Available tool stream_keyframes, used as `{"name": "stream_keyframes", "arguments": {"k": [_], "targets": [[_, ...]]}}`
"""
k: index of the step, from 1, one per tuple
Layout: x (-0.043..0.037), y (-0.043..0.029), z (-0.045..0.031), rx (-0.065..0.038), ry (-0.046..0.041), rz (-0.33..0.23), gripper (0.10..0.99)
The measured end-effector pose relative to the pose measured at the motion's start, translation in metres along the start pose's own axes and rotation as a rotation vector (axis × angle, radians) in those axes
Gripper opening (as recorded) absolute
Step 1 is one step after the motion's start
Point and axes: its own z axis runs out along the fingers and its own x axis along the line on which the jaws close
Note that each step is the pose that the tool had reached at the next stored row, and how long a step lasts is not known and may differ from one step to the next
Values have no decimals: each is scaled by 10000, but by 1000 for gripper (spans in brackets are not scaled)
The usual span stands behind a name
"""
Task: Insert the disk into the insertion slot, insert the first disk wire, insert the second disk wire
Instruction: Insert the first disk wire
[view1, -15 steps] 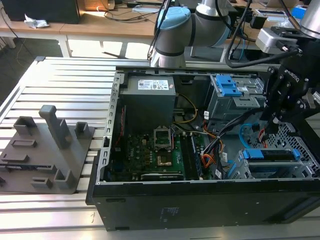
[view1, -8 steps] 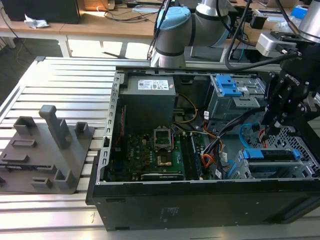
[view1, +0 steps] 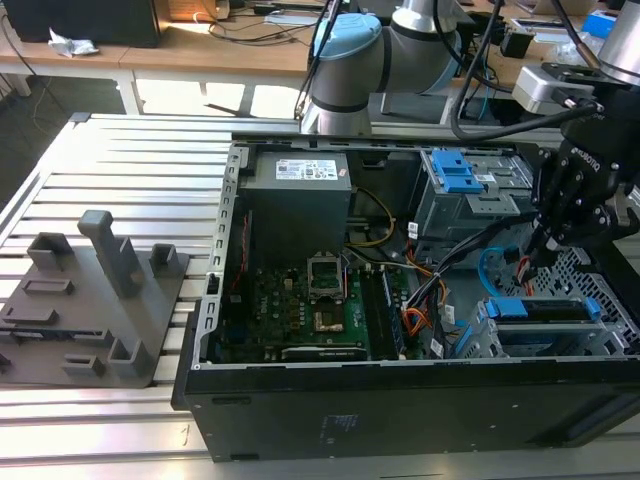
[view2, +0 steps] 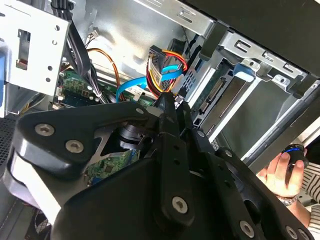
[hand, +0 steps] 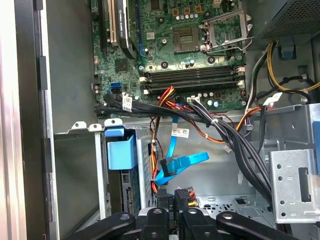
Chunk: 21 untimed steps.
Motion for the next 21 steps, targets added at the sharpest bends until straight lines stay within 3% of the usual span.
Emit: {"name": "stream_keyframes", "arguments": {"k": [8, 11, 21], "targets": [[10, -13, 1, -1, 0, -2, 173], [5, -110, -4, -31, 3, -4, 173], [264, -139, 30, -37, -38, -7, 173]]}}
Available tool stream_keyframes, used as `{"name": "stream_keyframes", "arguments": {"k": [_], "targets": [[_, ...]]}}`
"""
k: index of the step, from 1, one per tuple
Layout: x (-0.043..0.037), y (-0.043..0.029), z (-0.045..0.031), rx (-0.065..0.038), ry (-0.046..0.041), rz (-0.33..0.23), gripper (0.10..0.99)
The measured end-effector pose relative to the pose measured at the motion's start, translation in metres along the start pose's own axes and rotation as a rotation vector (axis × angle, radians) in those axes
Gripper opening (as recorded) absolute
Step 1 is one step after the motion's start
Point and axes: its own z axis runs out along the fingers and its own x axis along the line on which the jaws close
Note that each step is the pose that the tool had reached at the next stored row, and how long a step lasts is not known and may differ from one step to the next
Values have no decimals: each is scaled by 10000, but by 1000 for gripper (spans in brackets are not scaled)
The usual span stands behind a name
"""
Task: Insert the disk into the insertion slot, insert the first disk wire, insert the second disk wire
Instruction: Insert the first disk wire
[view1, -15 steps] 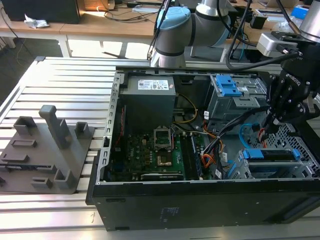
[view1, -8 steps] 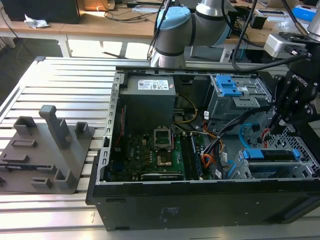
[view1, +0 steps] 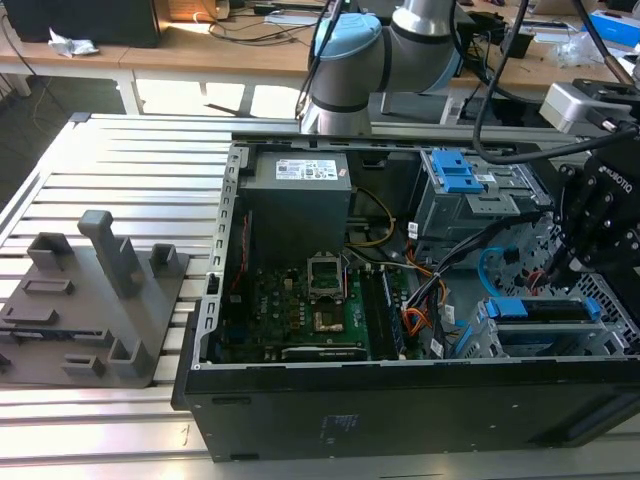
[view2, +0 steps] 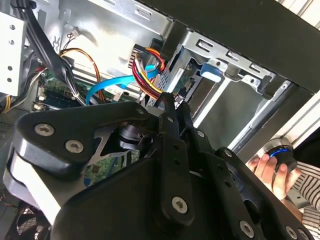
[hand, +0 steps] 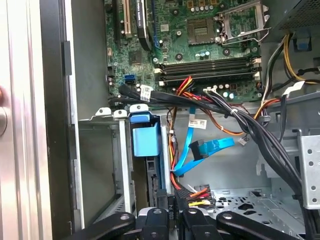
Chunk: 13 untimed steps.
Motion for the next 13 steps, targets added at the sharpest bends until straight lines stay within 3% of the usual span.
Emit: {"name": "stream_keyframes", "arguments": {"k": [13], "targets": [[123, -11, 35, 0, -2, 1, 173]]}}
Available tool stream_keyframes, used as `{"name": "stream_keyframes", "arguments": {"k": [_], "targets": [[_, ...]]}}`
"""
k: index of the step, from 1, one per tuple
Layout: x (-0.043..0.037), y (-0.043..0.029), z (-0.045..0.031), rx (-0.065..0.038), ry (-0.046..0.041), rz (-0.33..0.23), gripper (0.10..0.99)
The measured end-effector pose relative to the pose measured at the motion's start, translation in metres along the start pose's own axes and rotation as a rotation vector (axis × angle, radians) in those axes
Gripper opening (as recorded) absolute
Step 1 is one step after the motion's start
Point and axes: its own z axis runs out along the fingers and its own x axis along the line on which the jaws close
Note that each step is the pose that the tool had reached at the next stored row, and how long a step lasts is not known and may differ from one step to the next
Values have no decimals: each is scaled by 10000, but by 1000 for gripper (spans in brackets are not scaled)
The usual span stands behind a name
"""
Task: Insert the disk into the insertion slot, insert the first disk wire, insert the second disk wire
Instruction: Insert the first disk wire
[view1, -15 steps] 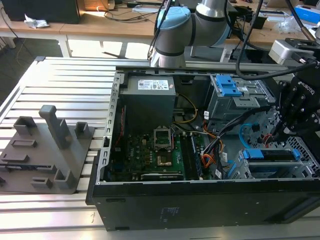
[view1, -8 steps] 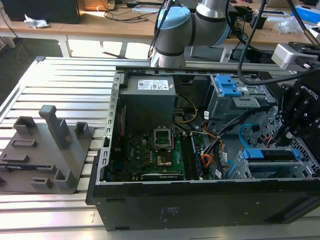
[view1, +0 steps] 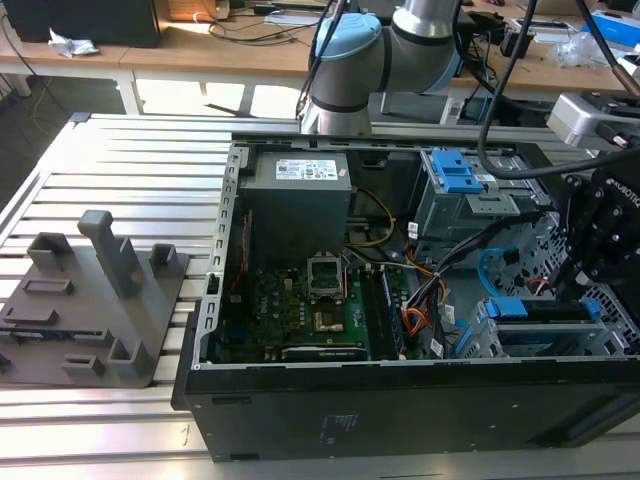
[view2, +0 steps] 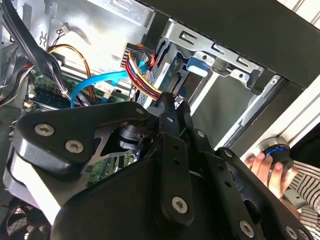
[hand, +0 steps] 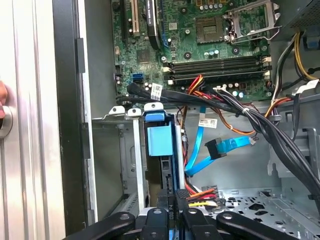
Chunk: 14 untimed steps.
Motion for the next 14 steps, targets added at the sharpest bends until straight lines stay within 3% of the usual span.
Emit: {"name": "stream_keyframes", "arguments": {"k": [8, 11, 13, 14], "targets": [[3, -4, 65, -11, -3, -1, 173], [21, -5, 70, -22, -150, -10, 173], [54, -8, 75, -37, -334, -20, 173], [70, -10, 77, -39, -366, -22, 173]]}}
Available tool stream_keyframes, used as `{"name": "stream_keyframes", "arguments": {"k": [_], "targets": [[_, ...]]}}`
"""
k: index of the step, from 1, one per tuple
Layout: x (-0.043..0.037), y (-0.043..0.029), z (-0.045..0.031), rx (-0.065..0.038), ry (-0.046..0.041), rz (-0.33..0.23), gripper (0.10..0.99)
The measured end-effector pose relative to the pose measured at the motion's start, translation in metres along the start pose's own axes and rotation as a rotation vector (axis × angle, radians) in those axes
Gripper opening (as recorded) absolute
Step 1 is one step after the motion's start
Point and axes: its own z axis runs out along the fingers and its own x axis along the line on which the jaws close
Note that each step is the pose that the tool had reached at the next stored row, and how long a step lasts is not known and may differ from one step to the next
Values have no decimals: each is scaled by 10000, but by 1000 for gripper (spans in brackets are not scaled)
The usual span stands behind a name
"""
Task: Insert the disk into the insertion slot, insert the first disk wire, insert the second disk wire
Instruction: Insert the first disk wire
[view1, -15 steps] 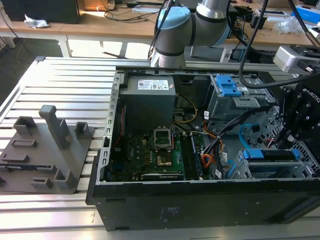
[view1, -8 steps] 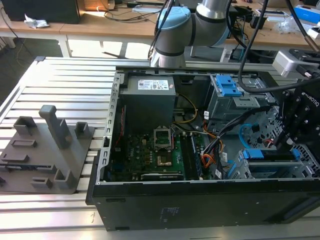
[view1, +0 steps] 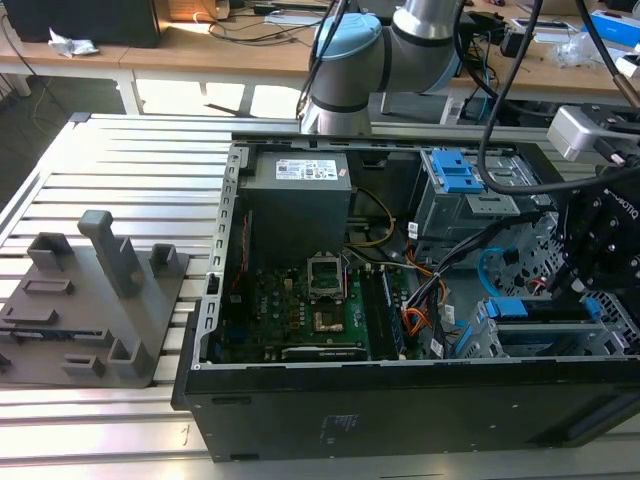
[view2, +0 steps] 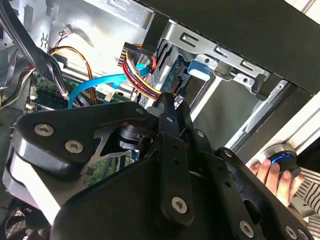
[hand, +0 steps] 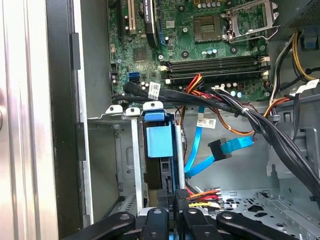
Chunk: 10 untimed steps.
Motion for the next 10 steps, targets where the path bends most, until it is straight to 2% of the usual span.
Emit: {"name": "stream_keyframes", "arguments": {"k": [4, 7, 10], "targets": [[40, -4, 6, -6, -121, -34, 173], [42, -5, 6, -25, -391, -80, 173], [42, -7, 7, -25, -395, -84, 173]]}}
